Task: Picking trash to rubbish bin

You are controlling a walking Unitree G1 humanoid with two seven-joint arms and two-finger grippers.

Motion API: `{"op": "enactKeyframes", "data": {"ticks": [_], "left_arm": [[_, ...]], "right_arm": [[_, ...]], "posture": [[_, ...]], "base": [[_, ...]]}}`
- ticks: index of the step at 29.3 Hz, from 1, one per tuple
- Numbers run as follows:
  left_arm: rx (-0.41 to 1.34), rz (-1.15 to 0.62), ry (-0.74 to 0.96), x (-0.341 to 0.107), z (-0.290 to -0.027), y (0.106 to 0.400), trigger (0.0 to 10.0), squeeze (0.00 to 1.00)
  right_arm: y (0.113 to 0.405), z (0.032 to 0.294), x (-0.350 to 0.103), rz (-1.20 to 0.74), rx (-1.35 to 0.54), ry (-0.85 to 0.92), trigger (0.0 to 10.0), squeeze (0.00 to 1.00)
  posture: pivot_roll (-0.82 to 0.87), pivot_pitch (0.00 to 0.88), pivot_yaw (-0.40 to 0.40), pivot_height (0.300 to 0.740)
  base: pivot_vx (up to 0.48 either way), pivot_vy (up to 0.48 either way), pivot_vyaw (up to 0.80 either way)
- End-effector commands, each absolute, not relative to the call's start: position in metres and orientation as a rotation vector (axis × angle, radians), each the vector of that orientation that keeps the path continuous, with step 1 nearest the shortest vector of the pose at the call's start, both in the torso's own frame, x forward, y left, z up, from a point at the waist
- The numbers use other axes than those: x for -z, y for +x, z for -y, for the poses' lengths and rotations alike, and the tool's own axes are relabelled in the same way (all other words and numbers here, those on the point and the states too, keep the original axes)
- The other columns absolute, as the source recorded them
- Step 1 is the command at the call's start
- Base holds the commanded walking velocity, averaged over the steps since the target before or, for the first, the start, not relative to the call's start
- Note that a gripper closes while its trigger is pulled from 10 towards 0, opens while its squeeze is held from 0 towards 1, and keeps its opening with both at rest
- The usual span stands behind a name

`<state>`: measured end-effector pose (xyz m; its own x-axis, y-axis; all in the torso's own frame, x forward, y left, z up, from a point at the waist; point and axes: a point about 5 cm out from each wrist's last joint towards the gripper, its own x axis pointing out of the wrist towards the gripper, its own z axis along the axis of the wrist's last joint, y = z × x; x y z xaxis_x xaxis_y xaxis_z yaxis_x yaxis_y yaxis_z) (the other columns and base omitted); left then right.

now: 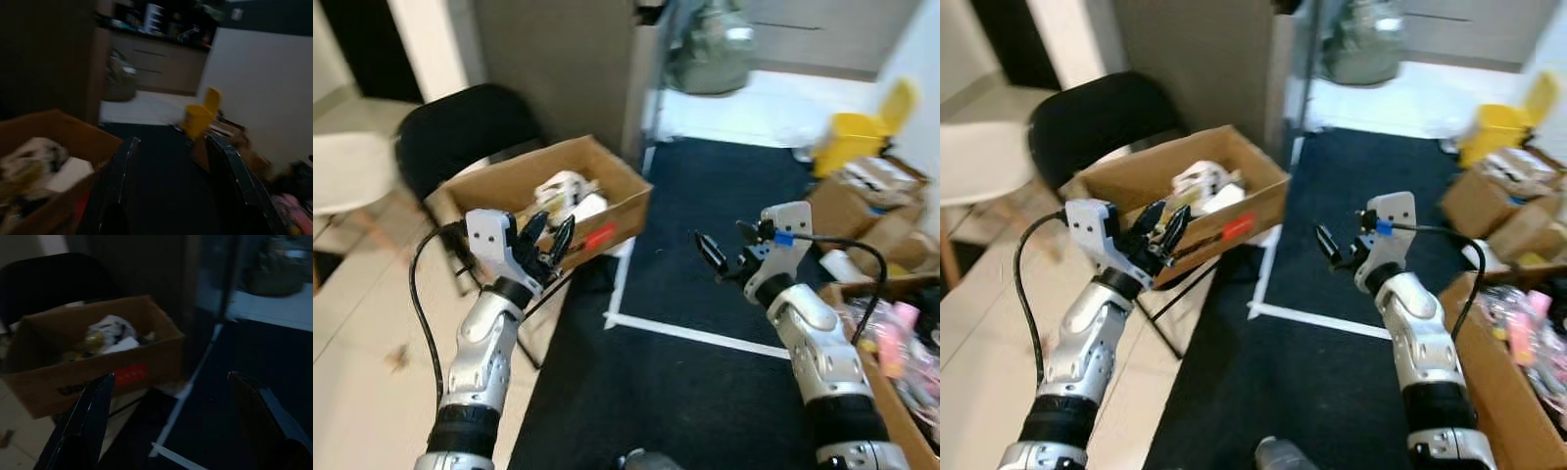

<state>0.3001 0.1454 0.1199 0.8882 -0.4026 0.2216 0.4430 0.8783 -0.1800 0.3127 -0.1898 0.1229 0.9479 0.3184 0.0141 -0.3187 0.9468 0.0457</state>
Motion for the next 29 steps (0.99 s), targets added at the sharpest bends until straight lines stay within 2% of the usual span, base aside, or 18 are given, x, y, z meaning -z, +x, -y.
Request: {"op": "enactKeyframes", "data": {"ticks": [1, 23, 29], "left_arm": [[0.436, 0.164, -0.224, -0.115, -0.145, 0.3, 10.0, 0.0], [0.403, 0.137, -0.25, -0.109, -0.147, 0.302, 10.0, 0.0], [0.37, 0.123, -0.233, -0.104, -0.151, 0.301, 10.0, 0.0]], "right_arm": [[0.313, 0.189, -0.119, -0.009, -0.326, 0.041, 10.0, 0.0], [0.315, 0.19, -0.114, -0.006, -0.317, 0.017, 10.0, 0.0], [0.315, 0.209, -0.095, -0.142, -0.215, -0.068, 10.0, 0.0]], "posture": [[-0.01, 0.0, -0.018, 0.74], [-0.01, 0.0, -0.02, 0.74], [-0.01, 0.0, -0.021, 0.74]], "base": [[0.0, 0.0, -0.8], [0.0, 0.0, -0.8], [0.0, 0.0, -0.8]]}}
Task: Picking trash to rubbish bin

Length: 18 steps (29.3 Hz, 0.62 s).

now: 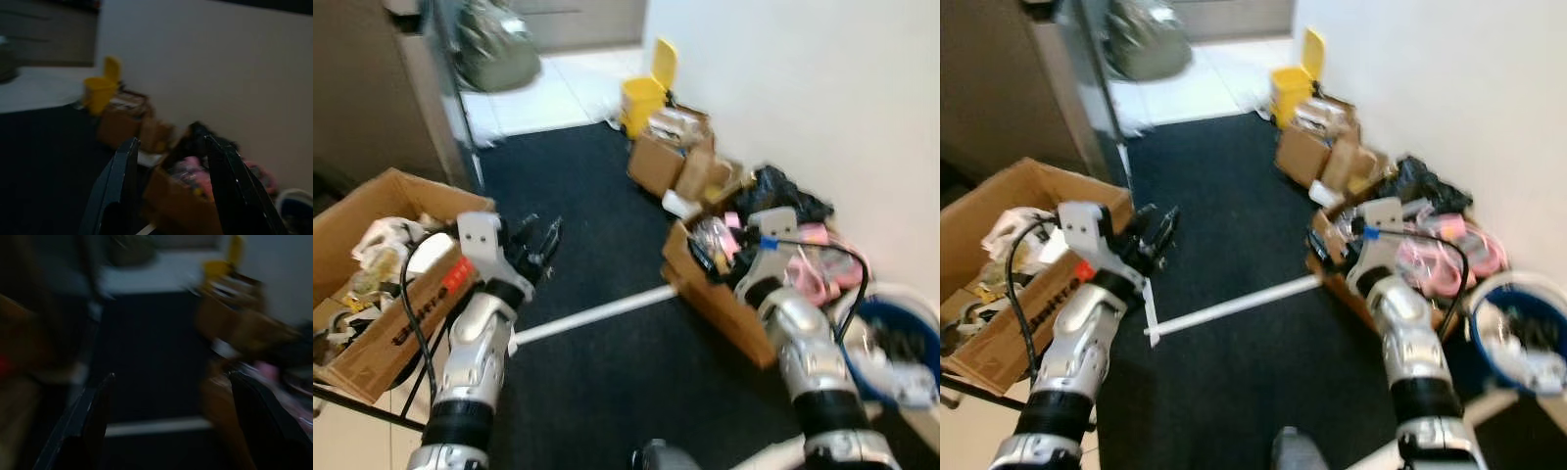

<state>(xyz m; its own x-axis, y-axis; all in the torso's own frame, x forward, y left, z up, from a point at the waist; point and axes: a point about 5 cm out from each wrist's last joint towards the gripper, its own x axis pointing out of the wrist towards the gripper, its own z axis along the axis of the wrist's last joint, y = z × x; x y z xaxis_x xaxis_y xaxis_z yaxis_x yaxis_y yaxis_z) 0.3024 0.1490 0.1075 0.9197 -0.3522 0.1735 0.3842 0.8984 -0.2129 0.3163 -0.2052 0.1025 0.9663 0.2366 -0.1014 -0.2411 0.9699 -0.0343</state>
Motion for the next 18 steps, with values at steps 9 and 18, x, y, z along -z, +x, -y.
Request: {"op": "enactKeyframes", "data": {"ticks": [9, 18], "left_arm": [[0.356, 0.054, -0.272, -0.086, -0.161, 0.296, 10.0, 0.0], [0.351, 0.057, -0.267, -0.084, -0.159, 0.297, 10.0, 0.0]], "right_arm": [[0.309, 0.231, -0.073, -0.262, -0.124, -0.117, 10.0, 0.0], [0.31, 0.228, -0.067, -0.271, -0.141, -0.125, 10.0, 0.0]], "posture": [[-0.01, 0.0, -0.021, 0.74], [-0.01, 0.0, -0.021, 0.74]], "base": [[0.0, 0.0, -0.8], [0.0, 0.0, -0.8]]}}
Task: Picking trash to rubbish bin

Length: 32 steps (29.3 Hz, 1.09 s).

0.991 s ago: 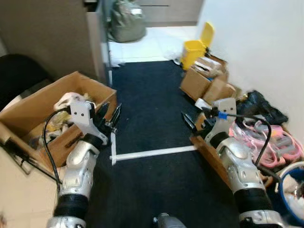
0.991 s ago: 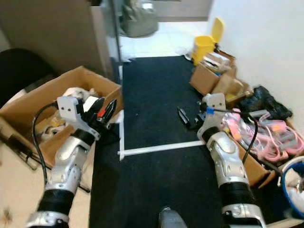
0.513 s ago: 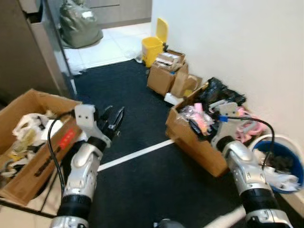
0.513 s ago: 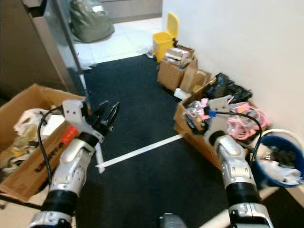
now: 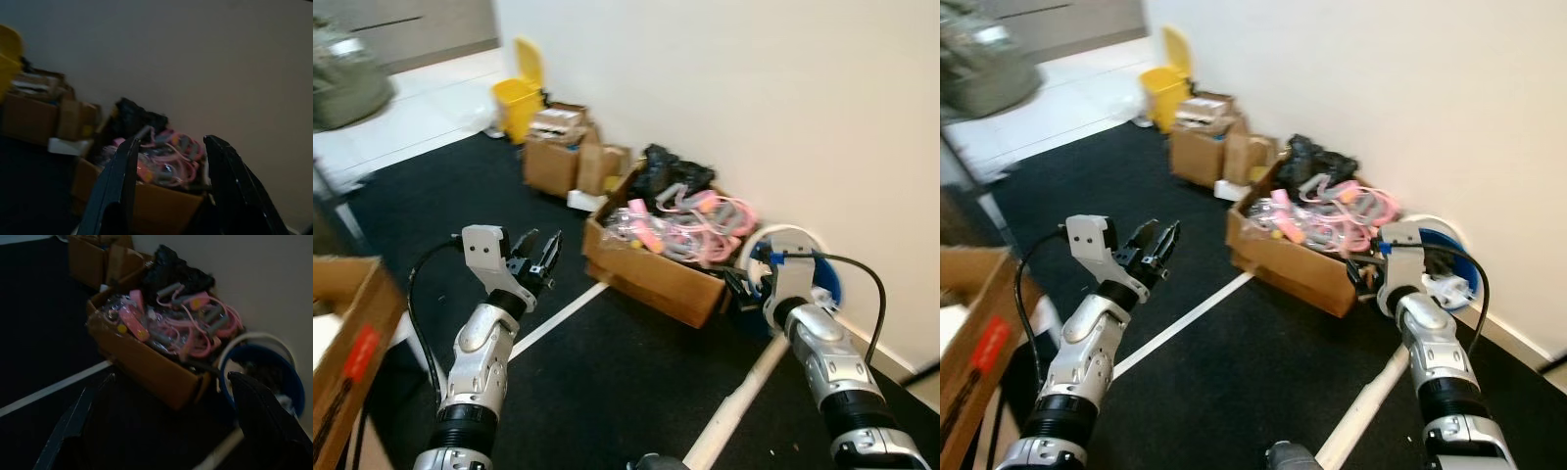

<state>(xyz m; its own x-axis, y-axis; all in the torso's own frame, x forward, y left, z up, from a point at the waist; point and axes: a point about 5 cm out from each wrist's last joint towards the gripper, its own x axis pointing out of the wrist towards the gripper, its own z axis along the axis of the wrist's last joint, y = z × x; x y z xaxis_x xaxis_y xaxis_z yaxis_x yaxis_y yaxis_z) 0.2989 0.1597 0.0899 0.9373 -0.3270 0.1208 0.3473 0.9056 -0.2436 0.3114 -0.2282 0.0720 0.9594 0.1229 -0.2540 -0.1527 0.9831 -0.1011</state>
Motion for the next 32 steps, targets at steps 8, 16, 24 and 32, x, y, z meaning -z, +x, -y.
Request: {"op": "enactKeyframes", "data": {"ticks": [8, 16, 24, 32], "left_arm": [[0.353, 0.057, -0.26, -0.0839, -0.1597, 0.2987, 10.0, 0.0], [0.356, 0.057, -0.257, -0.0835, -0.1593, 0.2995, 10.0, 0.0], [0.361, 0.056, -0.258, -0.0833, -0.159, 0.2997, 10.0, 0.0], [0.363, 0.057, -0.259, -0.0832, -0.1592, 0.2996, 10.0, 0.0]], "right_arm": [[0.3108, 0.228, -0.0618, -0.276, -0.142, -0.123, 10.0, 0.0], [0.3116, 0.2286, -0.0591, -0.27, -0.138, -0.125, 10.0, 0.0], [0.3129, 0.2288, -0.0604, -0.258, -0.133, -0.126, 10.0, 0.0], [0.315, 0.2282, -0.0659, -0.232, -0.13, -0.126, 10.0, 0.0]], "posture": [[-0.01, 0.0, -0.018, 0.74], [-0.01, 0.0, -0.018, 0.74], [-0.01, 0.0, -0.018, 0.74], [-0.01, 0.0, -0.018, 0.74]], "base": [[0.0, 0.0, -0.8], [0.0, 0.0, -0.8], [0.0, 0.0, -0.8], [0.0, 0.0, -0.8]]}}
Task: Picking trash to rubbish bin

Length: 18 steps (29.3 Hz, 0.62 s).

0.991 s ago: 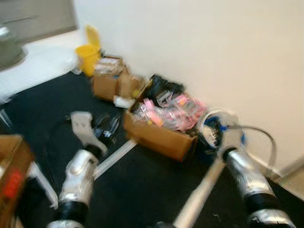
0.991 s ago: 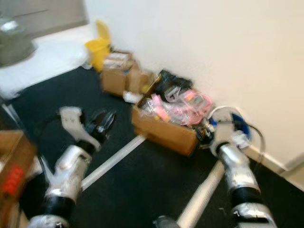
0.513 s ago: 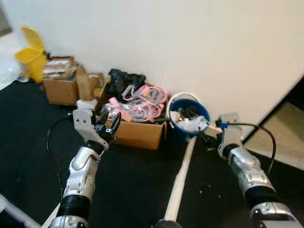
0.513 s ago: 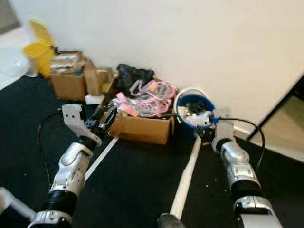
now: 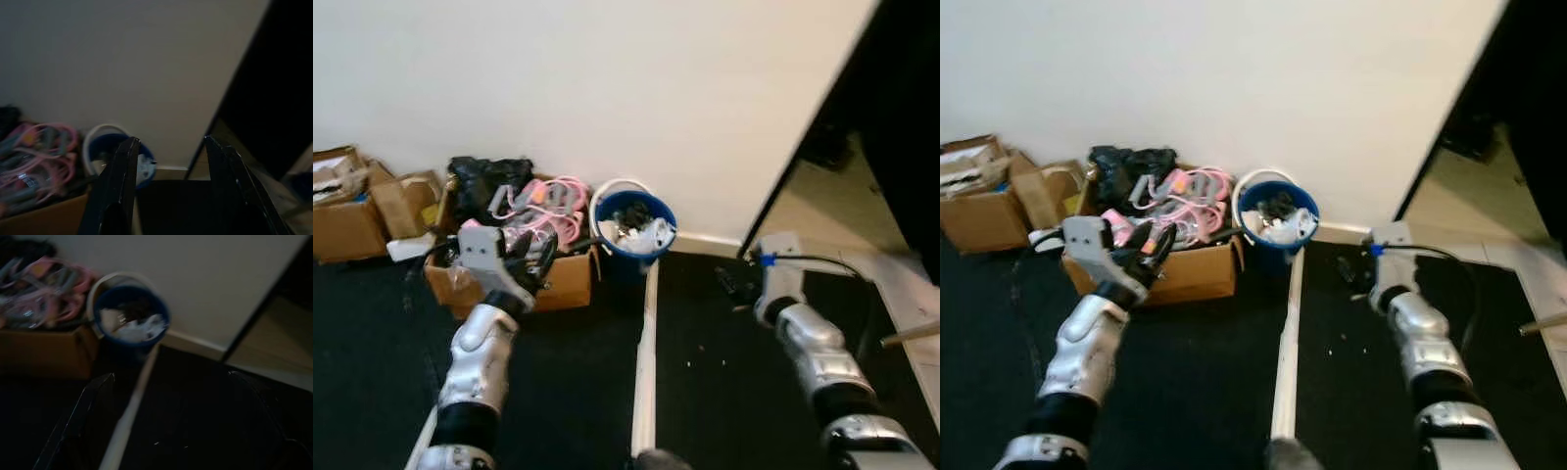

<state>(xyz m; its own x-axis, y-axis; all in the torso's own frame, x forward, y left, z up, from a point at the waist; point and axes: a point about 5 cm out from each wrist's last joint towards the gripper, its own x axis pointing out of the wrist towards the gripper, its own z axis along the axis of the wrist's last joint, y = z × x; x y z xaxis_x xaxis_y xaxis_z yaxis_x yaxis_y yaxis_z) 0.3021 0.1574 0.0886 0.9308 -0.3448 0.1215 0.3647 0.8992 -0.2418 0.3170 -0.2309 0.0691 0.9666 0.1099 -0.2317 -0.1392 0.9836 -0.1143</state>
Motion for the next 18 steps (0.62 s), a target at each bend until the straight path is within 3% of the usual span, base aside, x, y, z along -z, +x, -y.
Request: {"op": "enactKeyframes", "data": {"ticks": [1, 18], "left_arm": [[0.363, 0.057, -0.259, -0.0832, -0.1592, 0.2996, 10.0, 0.0], [0.377, 0.054, -0.262, -0.0819, -0.1586, 0.2995, 10.0, 0.0]], "right_arm": [[0.315, 0.2282, -0.0659, -0.232, -0.13, -0.126, 10.0, 0.0], [0.3158, 0.2242, -0.0696, -0.216, -0.135, -0.134, 10.0, 0.0]], "posture": [[-0.01, 0.0, -0.018, 0.74], [-0.01, 0.0, -0.019, 0.74]], "base": [[0.0, 0.0, -0.8], [0.0, 0.0, -0.8]]}}
